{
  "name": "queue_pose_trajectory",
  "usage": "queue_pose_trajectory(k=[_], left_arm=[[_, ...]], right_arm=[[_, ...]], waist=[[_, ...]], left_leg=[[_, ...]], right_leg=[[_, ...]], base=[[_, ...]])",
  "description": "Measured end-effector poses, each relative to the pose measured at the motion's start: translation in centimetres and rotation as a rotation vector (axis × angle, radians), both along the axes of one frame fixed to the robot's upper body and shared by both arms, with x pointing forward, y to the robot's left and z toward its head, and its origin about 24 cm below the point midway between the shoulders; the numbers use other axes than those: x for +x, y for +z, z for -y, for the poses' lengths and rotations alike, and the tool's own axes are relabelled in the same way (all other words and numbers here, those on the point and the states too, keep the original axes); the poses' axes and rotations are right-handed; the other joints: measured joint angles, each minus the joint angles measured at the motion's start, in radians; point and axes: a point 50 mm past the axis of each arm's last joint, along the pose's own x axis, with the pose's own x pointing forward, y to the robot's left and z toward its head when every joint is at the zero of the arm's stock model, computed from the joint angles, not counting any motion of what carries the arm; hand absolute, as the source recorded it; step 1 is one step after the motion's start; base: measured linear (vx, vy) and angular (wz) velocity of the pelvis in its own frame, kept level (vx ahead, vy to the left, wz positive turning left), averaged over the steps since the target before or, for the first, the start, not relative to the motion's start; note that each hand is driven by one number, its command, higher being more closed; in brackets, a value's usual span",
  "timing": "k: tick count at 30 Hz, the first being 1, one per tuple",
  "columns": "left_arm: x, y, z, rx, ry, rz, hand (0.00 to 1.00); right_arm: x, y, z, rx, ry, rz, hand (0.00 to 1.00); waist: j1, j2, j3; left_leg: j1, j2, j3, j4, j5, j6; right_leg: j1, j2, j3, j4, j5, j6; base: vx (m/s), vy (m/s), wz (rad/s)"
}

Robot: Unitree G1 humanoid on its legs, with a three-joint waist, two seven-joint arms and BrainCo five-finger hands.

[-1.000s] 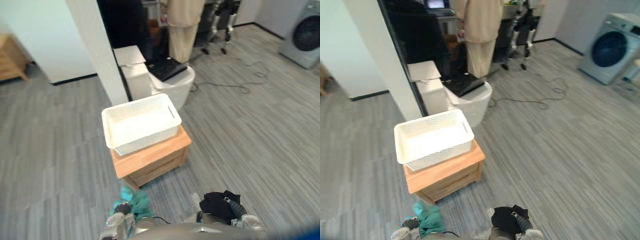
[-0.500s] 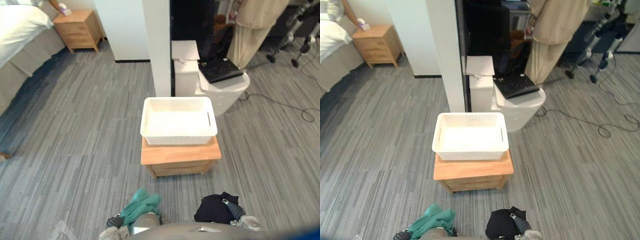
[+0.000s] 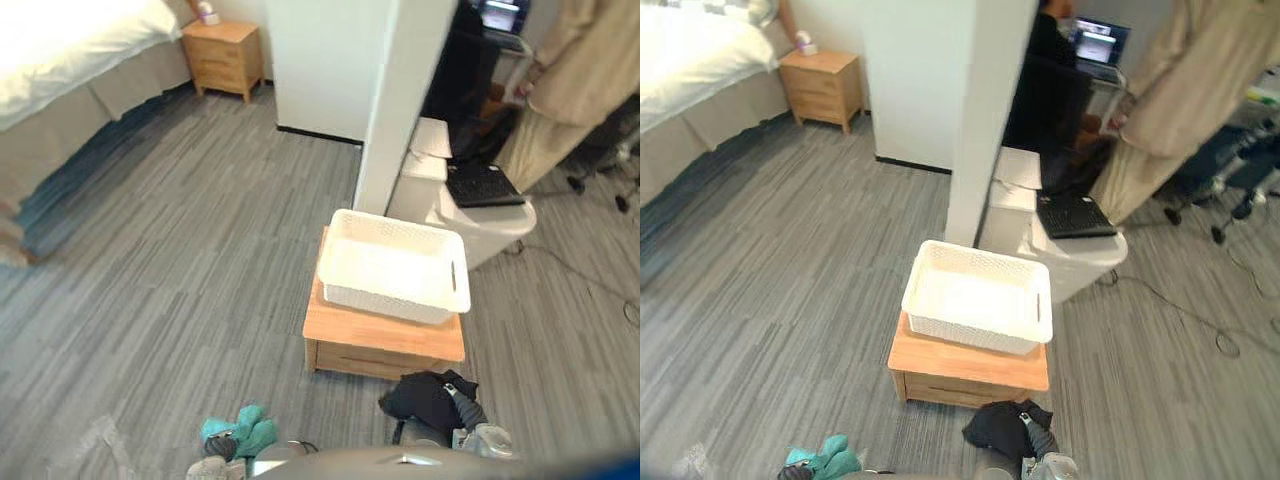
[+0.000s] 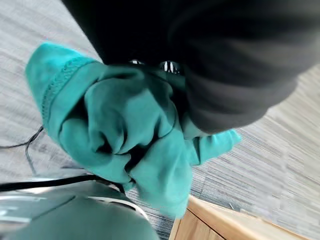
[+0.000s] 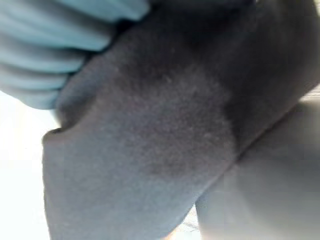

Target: Tidy the bed and pick cloth on bed and put in laundry

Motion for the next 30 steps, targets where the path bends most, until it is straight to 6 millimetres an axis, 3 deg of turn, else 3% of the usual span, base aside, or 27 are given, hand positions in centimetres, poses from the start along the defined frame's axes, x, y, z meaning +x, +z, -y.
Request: queue_pose_trajectory(k=[2,4,5,6,9,14,18,21,22,23,25,26,27,30], left_arm=[[0.4,0.1,0.1,-0.003,-0.005,0.009,1.00],[0.5,0.1,0.0,-0.005,-0.005,0.014,1.00],[0.4,-0.2,1.0,-0.039,0.008,0.014,1.00],[0.2,-0.3,1.6,-0.056,0.016,0.012,1.00],[0.3,-0.5,3.0,-0.109,0.009,0.021,1.00],[0.4,-0.5,2.8,-0.127,0.008,0.034,1.00],[0.5,-0.4,2.2,-0.136,0.011,0.038,1.00],[0.7,-0.2,1.5,-0.147,-0.012,0.041,1.00],[1.2,-0.1,1.5,-0.158,-0.025,0.050,1.00],[1.5,0.1,1.3,-0.159,-0.034,0.060,1.00],[1.5,0.1,1.1,-0.159,-0.064,0.048,1.00],[1.5,0.2,0.7,-0.153,-0.089,0.038,1.00],[1.5,0.2,0.6,-0.148,-0.114,0.024,1.00],[1.4,0.1,1.0,-0.165,-0.154,0.008,1.00]], right_arm=[[-0.5,-0.1,0.0,0.016,-0.030,-0.008,1.00],[-0.7,-0.3,-0.3,0.036,-0.046,-0.019,1.00],[-0.7,-0.3,-0.1,0.044,-0.060,-0.032,1.00],[-0.8,-0.3,0.2,0.045,-0.073,-0.037,1.00],[-1.5,-0.5,1.2,0.056,-0.151,-0.094,1.00],[-2.8,-1.0,1.4,0.106,-0.401,-0.180,1.00],[-3.8,-0.8,2.7,0.061,-0.586,-0.183,1.00],[-2.7,1.3,7.2,-0.064,-0.730,-0.026,1.00],[-1.2,3.5,10.6,-0.170,-0.718,0.098,1.00],[0.0,5.4,12.7,-0.243,-0.694,0.184,1.00],[2.7,8.8,15.8,-0.372,-0.622,0.311,1.00],[4.9,11.5,17.5,-0.457,-0.575,0.400,1.00],[6.8,13.9,18.8,-0.526,-0.531,0.471,1.00],[10.9,18.5,19.8,-0.633,-0.407,0.589,1.00]], waist=[[0.000,0.002,-0.002],[0.001,-0.008,-0.007],[0.016,0.024,-0.010],[0.015,0.051,-0.015],[0.009,0.092,-0.028],[0.004,0.088,-0.043],[0.002,0.063,-0.052],[-0.009,0.049,-0.066],[-0.015,0.046,-0.069],[-0.020,0.046,-0.070],[-0.041,0.045,-0.070],[-0.048,0.045,-0.071],[-0.053,0.046,-0.074],[-0.057,0.052,-0.096]], left_leg=[[0.003,0.003,-0.033,0.003,-0.005,-0.023],[0.020,-0.010,-0.027,0.005,-0.017,-0.045],[0.044,0.014,0.017,0.010,-0.037,-0.080],[0.047,0.028,0.060,0.019,-0.040,-0.101],[0.094,0.053,0.147,0.017,-0.034,-0.130],[0.128,0.056,0.253,0.016,-0.034,-0.131],[0.140,0.037,0.314,0.022,-0.034,-0.131],[0.141,0.018,0.346,0.038,-0.034,-0.130],[0.140,0.012,0.353,0.039,-0.034,-0.130],[0.139,0.010,0.351,0.039,-0.034,-0.130],[0.138,0.008,0.350,0.037,-0.034,-0.130],[0.136,0.008,0.349,0.035,-0.034,-0.130],[0.128,0.009,0.346,0.033,-0.034,-0.130],[0.098,0.012,0.338,0.038,-0.032,-0.128]], right_leg=[[0.000,0.045,0.040,-0.167,0.023,-0.016],[0.020,0.062,0.068,-0.290,0.176,-0.052],[0.062,0.083,0.058,-0.328,0.156,-0.089],[0.080,0.096,0.058,-0.354,0.157,-0.091],[0.167,0.130,0.057,-0.448,0.162,-0.099],[0.228,0.153,0.092,-0.556,0.205,-0.092],[0.249,0.148,0.129,-0.612,0.238,-0.080],[0.247,0.132,0.147,-0.615,0.242,-0.075],[0.242,0.128,0.148,-0.615,0.243,-0.073],[0.240,0.127,0.148,-0.615,0.243,-0.073],[0.239,0.126,0.148,-0.616,0.243,-0.073],[0.235,0.128,0.149,-0.620,0.243,-0.073],[0.227,0.130,0.149,-0.624,0.244,-0.073],[0.206,0.135,0.147,-0.646,0.260,-0.082]], base=[[0.26,-0.131,0.68],[0.32,-0.156,0.24],[0.37,-0.148,-0.11],[0.23,-0.082,-0.20],[0.27,-0.062,-0.11],[0.09,-0.001,-0.28],[-0.01,0.035,-0.42],[-0.04,0.039,-0.27],[-0.06,0.025,-0.21],[-0.06,0.020,-0.15],[-0.05,0.001,-0.05],[-0.06,-0.022,-0.08],[-0.07,-0.030,-0.06],[-0.02,-0.045,-0.01]])
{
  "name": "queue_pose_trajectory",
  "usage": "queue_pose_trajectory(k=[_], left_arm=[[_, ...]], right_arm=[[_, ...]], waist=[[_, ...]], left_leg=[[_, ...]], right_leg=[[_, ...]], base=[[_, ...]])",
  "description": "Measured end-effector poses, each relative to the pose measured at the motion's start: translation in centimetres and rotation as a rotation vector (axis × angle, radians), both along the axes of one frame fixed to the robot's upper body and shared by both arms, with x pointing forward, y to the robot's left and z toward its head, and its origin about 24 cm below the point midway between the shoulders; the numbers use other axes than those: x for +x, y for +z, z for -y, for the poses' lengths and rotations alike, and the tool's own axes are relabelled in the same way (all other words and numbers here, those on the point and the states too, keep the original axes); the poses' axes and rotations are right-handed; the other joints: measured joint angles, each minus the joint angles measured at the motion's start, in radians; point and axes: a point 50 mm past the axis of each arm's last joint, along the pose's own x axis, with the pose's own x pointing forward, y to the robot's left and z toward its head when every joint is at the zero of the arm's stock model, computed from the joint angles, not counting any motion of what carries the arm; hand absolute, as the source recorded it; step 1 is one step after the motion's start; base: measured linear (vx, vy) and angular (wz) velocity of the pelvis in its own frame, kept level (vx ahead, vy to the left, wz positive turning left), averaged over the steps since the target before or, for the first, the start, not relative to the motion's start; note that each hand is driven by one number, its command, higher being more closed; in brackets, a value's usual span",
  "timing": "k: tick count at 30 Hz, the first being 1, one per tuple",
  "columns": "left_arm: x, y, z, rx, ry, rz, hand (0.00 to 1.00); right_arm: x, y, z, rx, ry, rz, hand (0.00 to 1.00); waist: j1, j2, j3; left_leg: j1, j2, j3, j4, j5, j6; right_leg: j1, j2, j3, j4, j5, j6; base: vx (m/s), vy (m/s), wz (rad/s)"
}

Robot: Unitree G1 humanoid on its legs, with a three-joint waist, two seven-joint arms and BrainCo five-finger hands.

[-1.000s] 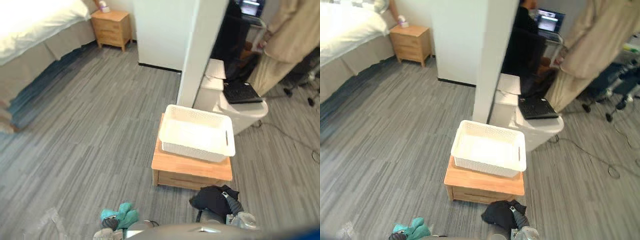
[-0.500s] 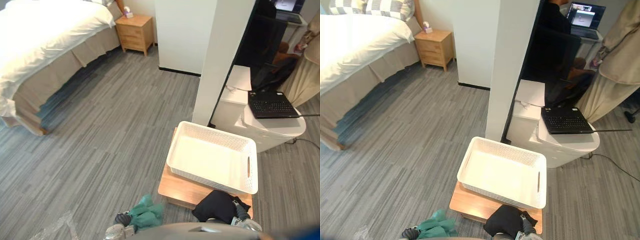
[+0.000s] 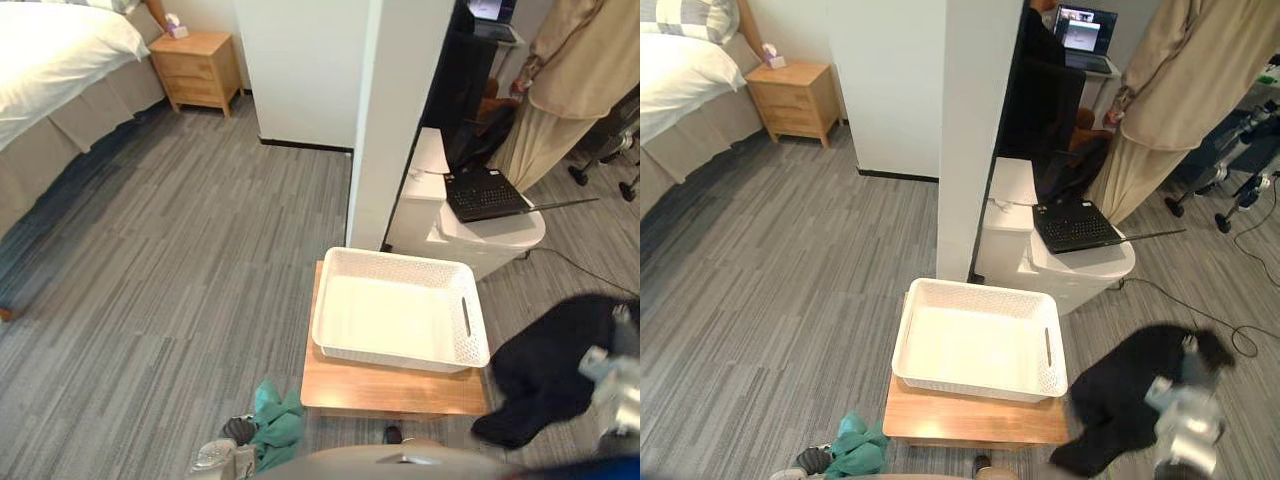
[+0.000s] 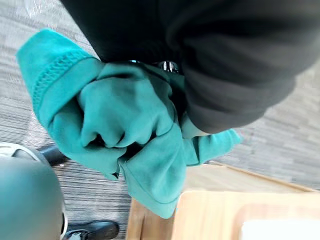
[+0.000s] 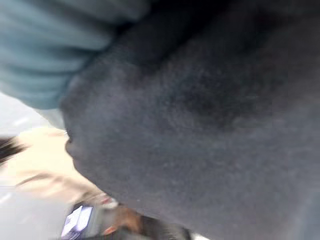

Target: Tidy the bed and pick cloth on bed and put in laundry

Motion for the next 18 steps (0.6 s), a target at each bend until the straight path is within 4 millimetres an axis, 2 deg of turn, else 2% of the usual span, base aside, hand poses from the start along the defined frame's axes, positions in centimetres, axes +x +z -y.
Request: queue_pose_trajectory(k=[2,3,4,5,6,8,9,12,18], left_arm=[[-0.3,-0.2,0.8,-0.017,-0.028,-0.014,1.00],[-0.3,-0.3,1.0,-0.022,-0.037,-0.016,1.00],[-0.3,-0.2,1.0,-0.020,-0.036,-0.014,1.00],[-0.4,-0.3,1.6,-0.028,-0.051,-0.017,1.00],[-0.8,-0.5,2.1,-0.036,-0.063,-0.025,1.00],[-1.4,-0.4,1.8,-0.014,-0.049,-0.035,1.00],[-1.7,-0.4,1.4,0.003,-0.044,-0.043,1.00],[-2.7,-0.4,0.6,0.030,-0.039,-0.077,1.00],[-3.1,-0.5,0.4,0.039,-0.041,-0.090,1.00]], right_arm=[[2.1,1.9,-0.4,-0.066,0.082,0.011,1.00],[3.5,3.0,-1.1,-0.085,0.144,0.033,1.00],[4.0,3.6,-1.3,-0.099,0.173,0.043,1.00],[4.7,5.1,-1.6,-0.146,0.229,0.061,1.00],[5.3,6.6,-2.4,-0.183,0.288,0.097,1.00],[5.9,8.0,-4.3,-0.212,0.378,0.156,1.00],[6.2,8.9,-5.2,-0.240,0.426,0.180,1.00],[6.6,10.1,-7.0,-0.262,0.503,0.216,1.00],[7.1,10.2,-9.7,-0.239,0.579,0.245,1.00]], waist=[[0.001,0.005,-0.004],[0.003,-0.005,-0.002],[0.005,-0.014,0.001],[0.002,0.015,-0.015],[0.009,0.043,-0.025],[0.003,0.039,-0.026],[0.000,0.024,-0.024],[-0.003,-0.009,-0.026],[-0.002,-0.014,-0.030]], left_leg=[[-0.019,0.001,-0.022,0.048,0.000,0.000],[-0.054,-0.004,-0.044,0.117,-0.006,0.000],[-0.066,-0.006,-0.045,0.117,-0.038,0.017],[-0.063,0.001,-0.050,0.016,-0.020,0.027],[-0.054,0.017,-0.062,-0.020,0.005,0.027],[-0.058,0.011,-0.070,-0.024,0.004,0.028],[-0.063,0.004,-0.071,-0.024,0.004,0.028],[-0.067,-0.007,-0.073,-0.024,0.004,0.029],[-0.100,-0.009,-0.086,-0.027,-0.010,0.059]], right_leg=[[0.005,-0.010,-0.002,0.002,0.003,-0.005],[0.011,-0.035,-0.001,0.003,0.004,-0.006],[0.013,-0.046,-0.001,0.003,0.004,-0.005],[0.010,-0.039,-0.008,0.003,0.005,-0.004],[0.006,-0.019,-0.006,0.002,0.005,0.000],[0.001,-0.025,-0.006,0.007,0.015,0.013],[-0.004,-0.032,-0.006,0.006,0.018,0.017],[-0.005,-0.042,-0.006,-0.001,0.025,0.026],[-0.020,-0.040,-0.010,-0.027,0.028,0.026]], base=[[-0.01,-0.027,0.07],[-0.02,-0.006,0.17],[-0.09,-0.028,0.25],[-0.08,-0.031,0.18],[-0.08,-0.032,0.13],[-0.07,0.009,0.07],[-0.11,0.008,0.06],[-0.12,-0.005,-0.03],[-0.12,-0.051,0.02]])
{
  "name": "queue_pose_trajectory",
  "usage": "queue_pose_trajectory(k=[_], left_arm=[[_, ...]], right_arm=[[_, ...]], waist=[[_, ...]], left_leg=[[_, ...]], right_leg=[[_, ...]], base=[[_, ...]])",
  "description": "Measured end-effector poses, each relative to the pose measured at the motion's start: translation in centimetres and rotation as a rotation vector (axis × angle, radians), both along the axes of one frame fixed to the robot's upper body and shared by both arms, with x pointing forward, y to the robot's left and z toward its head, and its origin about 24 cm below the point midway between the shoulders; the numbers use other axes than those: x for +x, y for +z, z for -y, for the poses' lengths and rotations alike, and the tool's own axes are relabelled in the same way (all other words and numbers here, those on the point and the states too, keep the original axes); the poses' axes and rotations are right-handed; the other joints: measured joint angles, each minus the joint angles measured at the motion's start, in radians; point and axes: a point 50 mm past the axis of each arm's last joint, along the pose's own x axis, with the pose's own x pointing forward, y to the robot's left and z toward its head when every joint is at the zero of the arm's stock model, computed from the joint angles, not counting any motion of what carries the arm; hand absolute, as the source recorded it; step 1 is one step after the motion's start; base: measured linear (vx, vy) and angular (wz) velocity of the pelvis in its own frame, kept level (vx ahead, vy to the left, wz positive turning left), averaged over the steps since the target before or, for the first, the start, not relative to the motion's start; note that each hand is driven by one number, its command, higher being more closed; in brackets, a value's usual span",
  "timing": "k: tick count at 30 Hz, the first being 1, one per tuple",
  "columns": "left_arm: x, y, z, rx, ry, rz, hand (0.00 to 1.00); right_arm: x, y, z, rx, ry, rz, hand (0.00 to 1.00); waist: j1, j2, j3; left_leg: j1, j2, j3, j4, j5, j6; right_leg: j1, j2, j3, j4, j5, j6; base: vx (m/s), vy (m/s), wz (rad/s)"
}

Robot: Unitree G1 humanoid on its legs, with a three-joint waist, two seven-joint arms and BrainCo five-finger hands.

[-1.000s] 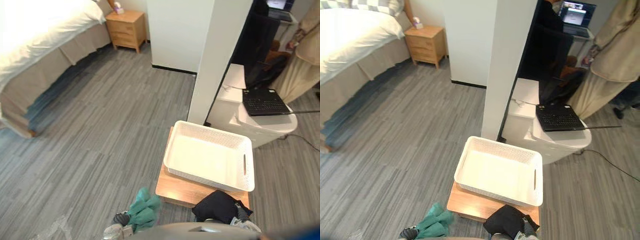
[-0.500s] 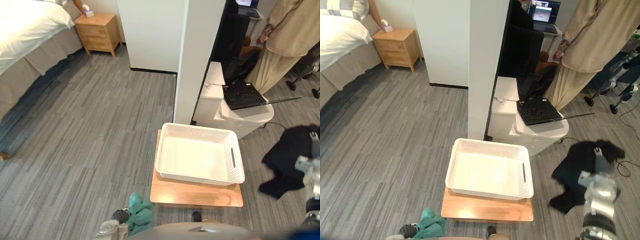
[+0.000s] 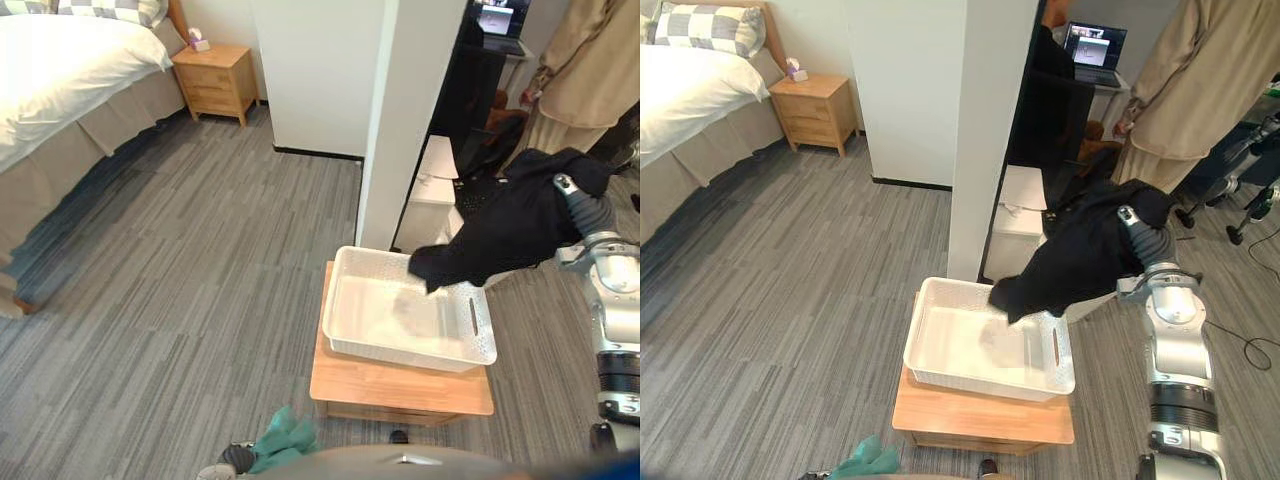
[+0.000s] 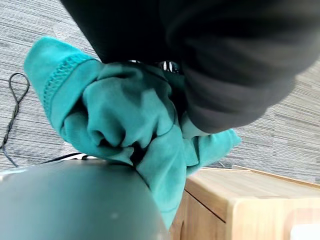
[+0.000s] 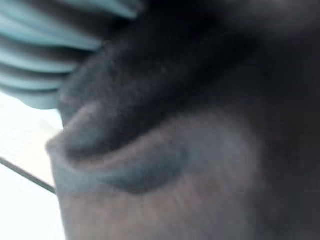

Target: Tidy the bed and pick cloth on bed and put in laundry

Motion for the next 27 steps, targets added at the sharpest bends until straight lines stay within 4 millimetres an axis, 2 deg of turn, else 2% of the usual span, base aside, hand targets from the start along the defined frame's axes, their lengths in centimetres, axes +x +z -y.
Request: queue_pose_trajectory(k=[4,7,12,15,19,22,27], left_arm=[[-0.5,-0.1,0.1,0.001,0.004,-0.013,1.00],[-0.5,-0.1,0.0,0.001,0.003,-0.012,1.00],[-0.4,0.0,-0.1,0.002,0.000,-0.009,1.00],[-0.4,0.0,-0.1,0.002,0.001,-0.010,1.00],[-0.3,0.0,-0.1,0.012,-0.022,-0.013,1.00],[-0.3,0.0,-0.1,0.025,-0.020,-0.013,1.00],[0.7,0.1,-0.2,0.047,-0.029,-0.009,1.00]], right_arm=[[0.6,-1.3,-2.1,-0.042,0.064,-0.084,1.00],[0.9,-2.1,-3.3,-0.048,0.098,-0.126,1.00],[1.4,-5.1,-5.9,-0.004,0.135,-0.235,1.00],[1.5,-6.7,-6.6,-0.007,0.133,-0.298,1.00],[2.2,-7.3,-7.2,0.012,0.108,-0.322,1.00],[2.2,-8.6,-8.2,0.045,0.098,-0.354,1.00],[1.5,-12.2,-10.2,0.131,0.090,-0.474,1.00]], waist=[[0.006,0.014,-0.004],[0.008,0.014,-0.004],[0.020,0.011,-0.002],[0.029,0.011,-0.002],[0.030,0.013,0.003],[0.032,0.009,0.010],[0.034,0.009,0.062]], left_leg=[[0.001,0.005,-0.014,-0.015,0.014,0.005],[0.001,0.007,-0.022,-0.031,0.027,0.002],[-0.001,0.011,-0.041,-0.033,0.035,0.003],[-0.005,0.009,-0.055,-0.033,0.035,0.004],[-0.017,0.006,-0.070,-0.033,0.038,0.007],[-0.017,0.005,-0.071,-0.033,0.038,0.007],[-0.029,-0.002,-0.077,-0.033,0.045,0.010]], right_leg=[[0.001,0.006,-0.013,-0.003,0.003,0.001],[-0.001,0.009,-0.023,-0.004,0.008,-0.003],[0.000,0.011,-0.050,-0.005,0.013,-0.006],[0.003,0.008,-0.060,-0.005,0.015,-0.005],[0.000,0.002,-0.076,-0.006,0.023,-0.004],[0.001,0.002,-0.079,-0.007,0.026,-0.004],[-0.002,-0.007,-0.083,-0.006,0.027,-0.003]], base=[[-0.08,-0.067,0.06],[-0.05,-0.054,0.07],[-0.01,-0.040,0.11],[0.00,-0.014,0.14],[-0.02,-0.009,0.14],[-0.01,-0.004,0.01],[-0.07,-0.023,0.04]])
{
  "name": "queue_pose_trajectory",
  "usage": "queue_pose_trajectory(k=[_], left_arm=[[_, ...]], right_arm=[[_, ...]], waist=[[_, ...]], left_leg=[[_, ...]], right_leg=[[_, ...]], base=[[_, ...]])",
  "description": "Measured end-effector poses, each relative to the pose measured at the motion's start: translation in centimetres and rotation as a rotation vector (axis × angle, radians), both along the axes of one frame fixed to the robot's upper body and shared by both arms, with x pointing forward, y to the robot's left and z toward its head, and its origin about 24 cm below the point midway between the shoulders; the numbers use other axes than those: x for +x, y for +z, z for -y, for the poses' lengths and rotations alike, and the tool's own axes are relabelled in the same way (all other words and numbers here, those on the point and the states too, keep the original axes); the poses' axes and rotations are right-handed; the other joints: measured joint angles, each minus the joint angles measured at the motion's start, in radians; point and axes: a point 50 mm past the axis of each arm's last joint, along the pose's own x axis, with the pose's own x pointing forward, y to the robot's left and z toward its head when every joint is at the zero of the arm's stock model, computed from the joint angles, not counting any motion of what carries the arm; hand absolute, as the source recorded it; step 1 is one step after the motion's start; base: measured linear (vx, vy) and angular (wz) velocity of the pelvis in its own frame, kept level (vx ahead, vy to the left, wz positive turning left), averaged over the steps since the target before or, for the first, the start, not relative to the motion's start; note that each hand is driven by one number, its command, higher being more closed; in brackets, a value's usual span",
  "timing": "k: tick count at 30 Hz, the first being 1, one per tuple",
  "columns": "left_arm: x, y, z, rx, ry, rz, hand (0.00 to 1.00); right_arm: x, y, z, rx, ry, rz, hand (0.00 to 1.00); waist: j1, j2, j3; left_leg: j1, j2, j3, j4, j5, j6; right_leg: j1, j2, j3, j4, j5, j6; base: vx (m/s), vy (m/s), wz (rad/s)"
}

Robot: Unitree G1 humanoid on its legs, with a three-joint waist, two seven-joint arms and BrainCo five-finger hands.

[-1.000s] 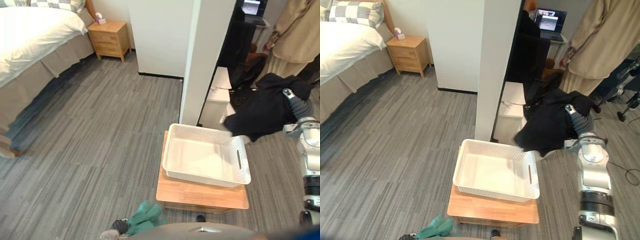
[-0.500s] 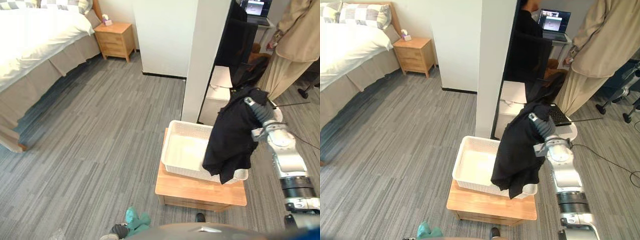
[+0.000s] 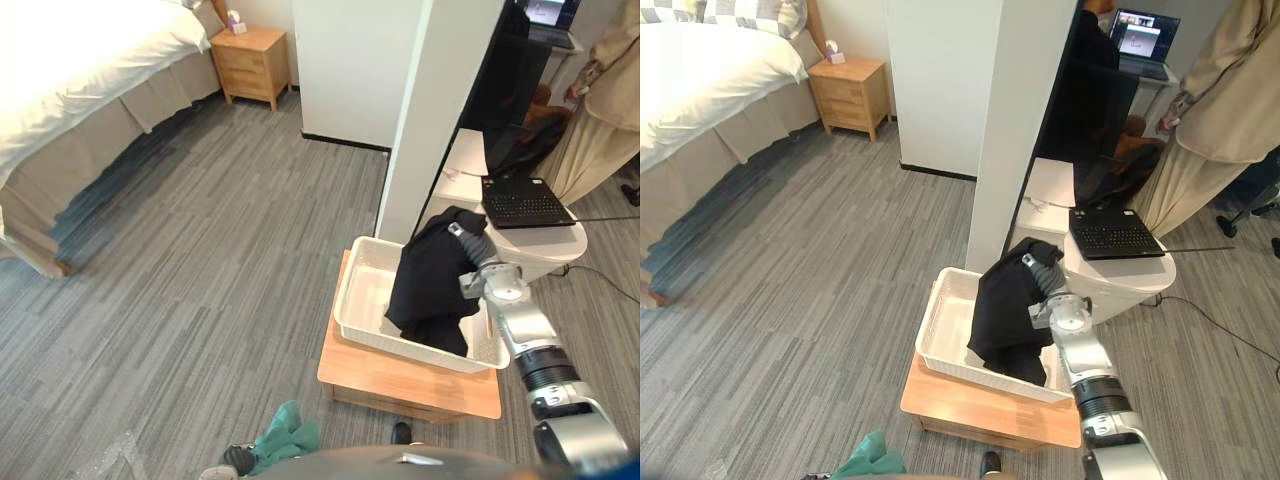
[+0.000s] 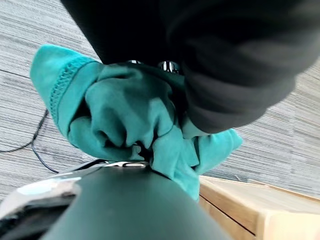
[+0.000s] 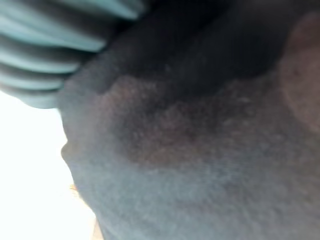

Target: Tidy the bed and pick cloth on bed and put in laundry

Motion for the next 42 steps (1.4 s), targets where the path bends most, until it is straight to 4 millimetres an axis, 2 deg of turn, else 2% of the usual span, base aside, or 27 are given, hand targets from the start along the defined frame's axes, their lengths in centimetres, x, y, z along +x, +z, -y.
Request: queue_pose_trajectory(k=[2,3,4,6,7,9,11,18,22,24,27,28,30,33,37,40,42], left_arm=[[1.2,0.1,0.0,0.008,-0.003,0.015,1.00],[1.8,0.2,0.0,0.011,-0.007,0.026,1.00],[3.7,0.7,0.0,0.028,-0.018,0.072,1.00],[5.9,1.3,0.1,0.031,-0.030,0.133,1.00],[7.6,1.8,0.5,0.032,-0.044,0.175,1.00],[9.7,2.5,1.2,0.011,-0.030,0.238,1.00],[10.3,2.7,1.6,0.009,-0.023,0.259,1.00],[11.3,3.2,1.7,0.013,-0.029,0.287,1.00],[11.2,3.1,1.7,0.014,-0.031,0.287,1.00],[10.7,3.0,1.6,0.023,-0.040,0.274,1.00],[9.2,2.4,1.2,0.028,-0.037,0.230,1.00],[8.3,2.1,1.2,0.029,-0.043,0.205,1.00],[7.7,1.8,1.4,0.039,-0.078,0.177,1.00],[6.6,1.4,1.6,0.028,-0.097,0.142,1.00],[5.6,1.0,1.6,0.029,-0.104,0.108,1.00],[5.1,0.8,1.7,0.022,-0.102,0.096,1.00],[4.4,0.7,1.6,0.020,-0.095,0.081,1.00]], right_arm=[[-0.5,-1.7,-0.5,0.042,-0.025,-0.061,1.00],[-0.6,-2.0,-0.6,0.046,-0.032,-0.063,1.00],[-0.4,-2.1,-0.9,0.044,-0.036,-0.056,1.00],[0.7,-1.4,-1.5,0.062,-0.054,-0.026,1.00],[1.7,-0.8,-1.8,0.079,-0.070,-0.002,0.00],[2.8,0.1,-1.9,0.077,-0.085,0.022,0.00],[2.9,0.2,-1.9,0.099,-0.095,0.039,0.00],[2.9,0.2,-1.0,0.119,-0.133,0.056,0.00],[2.8,0.3,-0.6,0.120,-0.141,0.064,0.00],[2.3,0.5,-0.5,0.111,-0.134,0.090,0.00],[1.4,0.5,-0.5,0.068,-0.110,0.118,0.00],[0.6,0.0,0.0,0.031,-0.113,0.108,0.00],[-0.1,-0.5,0.9,-0.020,-0.116,0.088,0.00],[-1.2,-1.2,2.2,-0.132,-0.115,0.052,0.00],[-2.8,-2.0,3.6,-0.194,-0.141,0.003,0.00],[-4.1,-2.5,5.4,-0.199,-0.215,-0.038,0.00],[-5.6,-3.0,7.7,-0.214,-0.313,-0.081,0.00]], waist=[[0.020,0.002,0.021],[0.024,0.001,0.028],[0.028,-0.003,0.057],[0.037,-0.005,0.099],[0.039,-0.003,0.133],[0.045,0.003,0.188],[0.050,0.006,0.200],[0.051,0.003,0.200],[0.050,-0.001,0.198],[0.048,-0.008,0.193],[0.046,-0.035,0.163],[0.042,-0.046,0.131],[0.041,-0.052,0.107],[0.026,-0.042,0.071],[0.017,-0.027,0.020],[0.013,-0.013,0.000],[-0.002,-0.008,-0.023]], left_leg=[[-0.027,-0.005,-0.004,-0.007,0.012,0.002],[-0.036,-0.006,-0.007,-0.010,0.018,0.003],[-0.071,-0.010,-0.017,-0.021,0.037,0.004],[-0.112,-0.012,-0.021,-0.023,0.057,0.006],[-0.142,-0.016,-0.022,-0.024,0.072,0.006],[-0.154,-0.014,-0.026,-0.024,0.081,0.002],[-0.159,-0.008,-0.030,-0.025,0.081,0.001],[-0.159,-0.006,-0.041,-0.034,0.082,0.000],[-0.135,-0.003,-0.040,-0.035,0.079,-0.003],[-0.100,0.002,-0.036,-0.034,0.072,-0.013],[-0.072,0.009,-0.011,-0.032,0.059,-0.014],[-0.072,0.010,-0.007,-0.030,0.056,-0.013],[-0.065,0.010,0.006,-0.030,0.054,-0.012],[-0.037,0.009,0.019,-0.031,0.048,-0.011],[-0.027,0.011,0.050,-0.028,0.040,-0.012],[-0.003,0.018,0.074,-0.032,0.032,-0.021],[0.001,0.025,0.090,-0.031,0.030,-0.024]], right_leg=[[-0.028,-0.004,-0.003,0.000,0.000,0.000],[-0.037,-0.005,-0.004,0.000,0.000,0.000],[-0.071,-0.008,-0.010,0.000,0.003,-0.003],[-0.116,-0.010,-0.014,0.000,0.019,-0.007],[-0.144,-0.011,-0.014,0.001,0.032,-0.012],[-0.153,-0.007,-0.015,0.001,0.039,-0.016],[-0.153,-0.002,-0.018,0.001,0.040,-0.017],[-0.153,-0.003,-0.021,0.001,0.041,-0.016],[-0.129,-0.004,-0.020,0.001,0.041,-0.016],[-0.098,0.000,-0.011,0.001,0.041,-0.016],[-0.082,0.008,0.016,0.001,0.040,-0.016],[-0.082,0.010,0.022,0.001,0.038,-0.016],[-0.081,0.011,0.031,0.001,0.038,-0.016],[-0.060,0.012,0.048,0.001,0.032,-0.014],[-0.059,0.016,0.078,0.001,0.012,-0.009],[-0.052,0.029,0.104,0.001,0.011,-0.010],[-0.051,0.032,0.116,0.001,0.009,-0.012]], base=[[-0.07,-0.032,0.05],[-0.10,-0.059,0.14],[-0.09,-0.056,0.18],[-0.08,-0.054,0.14],[-0.08,-0.032,0.11],[-0.06,-0.021,0.09],[-0.01,-0.031,0.07],[0.02,-0.004,0.04],[0.00,0.000,0.00],[-0.01,-0.003,-0.07],[-0.03,-0.017,-0.22],[-0.03,-0.028,-0.13],[-0.04,-0.028,-0.16],[-0.05,-0.024,-0.16],[-0.06,-0.041,-0.23],[-0.04,-0.048,-0.28],[-0.01,-0.029,-0.12]])
